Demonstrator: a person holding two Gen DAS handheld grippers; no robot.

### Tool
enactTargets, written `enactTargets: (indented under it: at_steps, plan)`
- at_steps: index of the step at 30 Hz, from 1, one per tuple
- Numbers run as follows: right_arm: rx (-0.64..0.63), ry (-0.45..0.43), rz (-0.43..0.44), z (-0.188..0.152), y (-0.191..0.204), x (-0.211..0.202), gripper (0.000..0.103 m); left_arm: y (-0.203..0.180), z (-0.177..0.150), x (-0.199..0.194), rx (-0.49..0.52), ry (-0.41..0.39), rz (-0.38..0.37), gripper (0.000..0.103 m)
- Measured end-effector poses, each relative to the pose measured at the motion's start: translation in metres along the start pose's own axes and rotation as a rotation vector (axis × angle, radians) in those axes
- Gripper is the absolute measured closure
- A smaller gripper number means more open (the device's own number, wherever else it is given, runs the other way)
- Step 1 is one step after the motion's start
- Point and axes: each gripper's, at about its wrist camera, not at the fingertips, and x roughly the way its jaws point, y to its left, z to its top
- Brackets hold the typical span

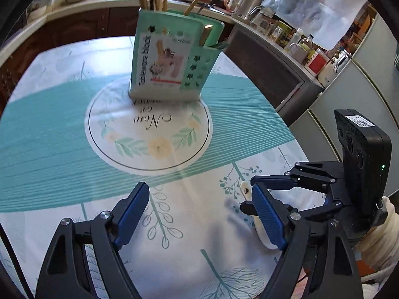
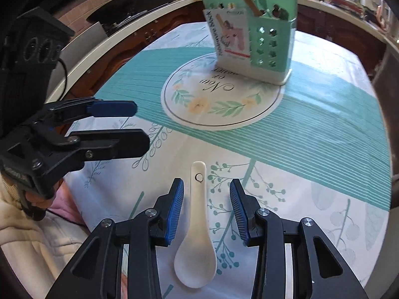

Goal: Organize utensils
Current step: 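Move the open right gripper over the white ceramic spoon, then close the right gripper on the white ceramic spoon's handle and lift it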

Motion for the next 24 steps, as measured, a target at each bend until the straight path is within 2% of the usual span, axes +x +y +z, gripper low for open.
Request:
enactTargets:
  at_steps: [5, 12, 15, 17, 24]
  plan:
    - [-0.075, 0.034, 0.104, 0.005, -0.003, 0.013, 0.064, 0.013, -0.003, 0.009, -0.047, 0.011, -0.028, 0.020]
    - [-0.177, 0.074, 0.196, 0.009, -0.003, 0.028, 0.065, 0.015, -0.003, 0.022, -0.053, 0.032, -0.034, 0.020]
    - [-0.185, 0.076, 0.226, 0.011, -0.009, 0.031, 0.074, 0.012, -0.004, 0.025, -0.046, 0.033, -0.031, 0.020]
    - [-0.184, 0.075, 0.232, 0.012, -0.012, 0.033, 0.084, 0.011, -0.003, 0.027, -0.045, 0.034, -0.032, 0.020]
    - [-0.144, 0.033, 0.205, 0.008, -0.019, 0.023, 0.093, 0.007, 0.000, 0.033, -0.048, 0.030, -0.013, 0.020]
